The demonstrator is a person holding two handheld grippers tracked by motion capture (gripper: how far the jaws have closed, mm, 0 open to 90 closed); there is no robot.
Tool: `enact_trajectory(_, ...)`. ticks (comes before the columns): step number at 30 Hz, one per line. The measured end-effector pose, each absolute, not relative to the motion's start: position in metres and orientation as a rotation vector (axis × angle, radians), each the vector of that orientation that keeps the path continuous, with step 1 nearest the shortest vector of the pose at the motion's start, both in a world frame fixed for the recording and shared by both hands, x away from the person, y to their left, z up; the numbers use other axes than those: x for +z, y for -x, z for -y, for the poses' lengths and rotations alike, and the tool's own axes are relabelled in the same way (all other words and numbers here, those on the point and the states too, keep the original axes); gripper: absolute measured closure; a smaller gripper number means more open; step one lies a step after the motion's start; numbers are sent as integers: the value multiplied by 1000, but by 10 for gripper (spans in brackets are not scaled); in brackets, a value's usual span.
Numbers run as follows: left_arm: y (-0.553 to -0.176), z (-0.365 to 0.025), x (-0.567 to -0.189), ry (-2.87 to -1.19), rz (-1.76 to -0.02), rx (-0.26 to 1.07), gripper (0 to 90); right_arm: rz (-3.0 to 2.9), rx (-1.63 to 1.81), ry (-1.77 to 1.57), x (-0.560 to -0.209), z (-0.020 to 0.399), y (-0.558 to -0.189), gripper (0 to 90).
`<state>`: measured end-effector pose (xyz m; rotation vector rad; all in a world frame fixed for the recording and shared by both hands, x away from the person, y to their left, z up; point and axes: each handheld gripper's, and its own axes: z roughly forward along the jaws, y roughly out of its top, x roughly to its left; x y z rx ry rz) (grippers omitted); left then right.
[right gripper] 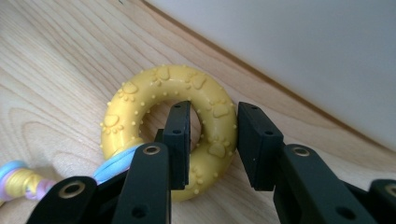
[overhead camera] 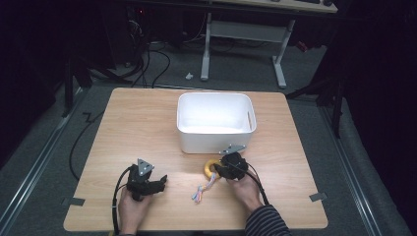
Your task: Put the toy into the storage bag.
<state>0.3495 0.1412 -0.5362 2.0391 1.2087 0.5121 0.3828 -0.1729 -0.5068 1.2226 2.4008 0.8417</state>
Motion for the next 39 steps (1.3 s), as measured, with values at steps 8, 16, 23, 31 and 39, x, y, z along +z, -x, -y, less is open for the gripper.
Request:
enact_trajectory(8, -350, -141, -536, -2037, -1210, 513, 217, -2382, 863, -1200, -498, 184, -373, 669)
enact_trajectory(16, -350, -141, -536, -2037, -1209, 513, 217, -2374, 908, -1204, -484, 202, -359, 670)
enact_trajectory(23, -349, -141, -536, -2042, -1206, 513, 214, -2376, 865, -1154, -473, 212, -347, 674)
enact_trajectory(31, -349, -141, -536, -2041, -1206, 513, 213, -2347, 886, -1141, -457, 231, -334, 697)
enact_trajectory(39, -349, -141, -536, -2043, -1206, 512, 213, -2330, 878, -1138, -450, 243, -329, 700)
